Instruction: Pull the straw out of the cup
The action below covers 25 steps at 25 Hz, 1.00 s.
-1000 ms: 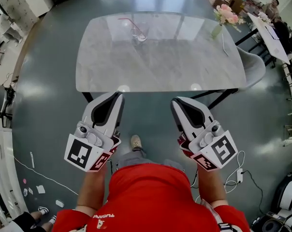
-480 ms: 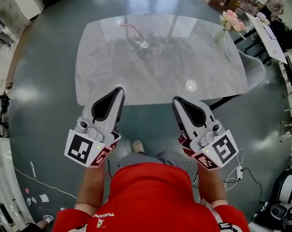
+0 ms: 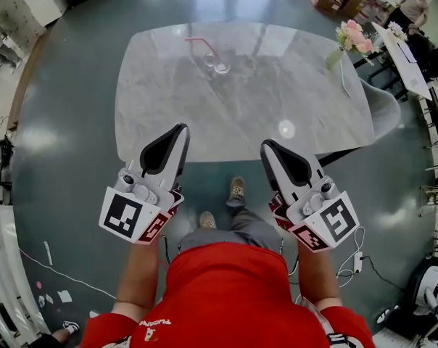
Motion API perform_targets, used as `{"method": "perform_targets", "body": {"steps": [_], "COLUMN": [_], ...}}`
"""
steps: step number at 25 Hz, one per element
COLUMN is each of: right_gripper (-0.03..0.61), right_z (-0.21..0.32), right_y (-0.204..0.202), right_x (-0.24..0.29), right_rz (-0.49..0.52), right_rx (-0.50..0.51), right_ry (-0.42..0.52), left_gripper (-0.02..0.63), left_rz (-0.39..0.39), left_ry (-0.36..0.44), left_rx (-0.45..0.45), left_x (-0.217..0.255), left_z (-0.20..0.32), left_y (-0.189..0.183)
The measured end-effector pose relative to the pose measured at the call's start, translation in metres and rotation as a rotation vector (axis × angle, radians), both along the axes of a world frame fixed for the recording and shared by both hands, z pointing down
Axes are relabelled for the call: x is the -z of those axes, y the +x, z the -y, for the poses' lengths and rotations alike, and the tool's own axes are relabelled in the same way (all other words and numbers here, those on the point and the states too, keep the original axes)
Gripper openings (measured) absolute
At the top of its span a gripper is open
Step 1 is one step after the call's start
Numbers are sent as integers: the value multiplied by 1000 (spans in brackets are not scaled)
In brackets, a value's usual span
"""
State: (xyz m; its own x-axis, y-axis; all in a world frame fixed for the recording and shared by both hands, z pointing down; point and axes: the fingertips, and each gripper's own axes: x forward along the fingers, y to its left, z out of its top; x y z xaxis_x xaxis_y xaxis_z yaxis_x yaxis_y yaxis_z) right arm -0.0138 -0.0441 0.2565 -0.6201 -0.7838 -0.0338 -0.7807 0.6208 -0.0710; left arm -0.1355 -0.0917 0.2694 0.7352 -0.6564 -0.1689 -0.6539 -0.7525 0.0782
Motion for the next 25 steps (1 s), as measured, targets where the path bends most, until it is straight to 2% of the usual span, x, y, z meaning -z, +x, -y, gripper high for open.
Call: {"method": "perform_targets", "body": {"steps": [9, 25], "right_gripper": [2, 2], "right_z": [33, 146], "right_y": [7, 48], "right_x": [-2, -14], "right_rz": [17, 15], "right_rx": [27, 108], "right_ry": [10, 12], "left_gripper": [5, 5], "left_rz": [17, 55], "left_ry": [-2, -7], "left_rx": [23, 100], "left_x": [-2, -9], "left_z": [25, 115], "left_y": [7, 48]}}
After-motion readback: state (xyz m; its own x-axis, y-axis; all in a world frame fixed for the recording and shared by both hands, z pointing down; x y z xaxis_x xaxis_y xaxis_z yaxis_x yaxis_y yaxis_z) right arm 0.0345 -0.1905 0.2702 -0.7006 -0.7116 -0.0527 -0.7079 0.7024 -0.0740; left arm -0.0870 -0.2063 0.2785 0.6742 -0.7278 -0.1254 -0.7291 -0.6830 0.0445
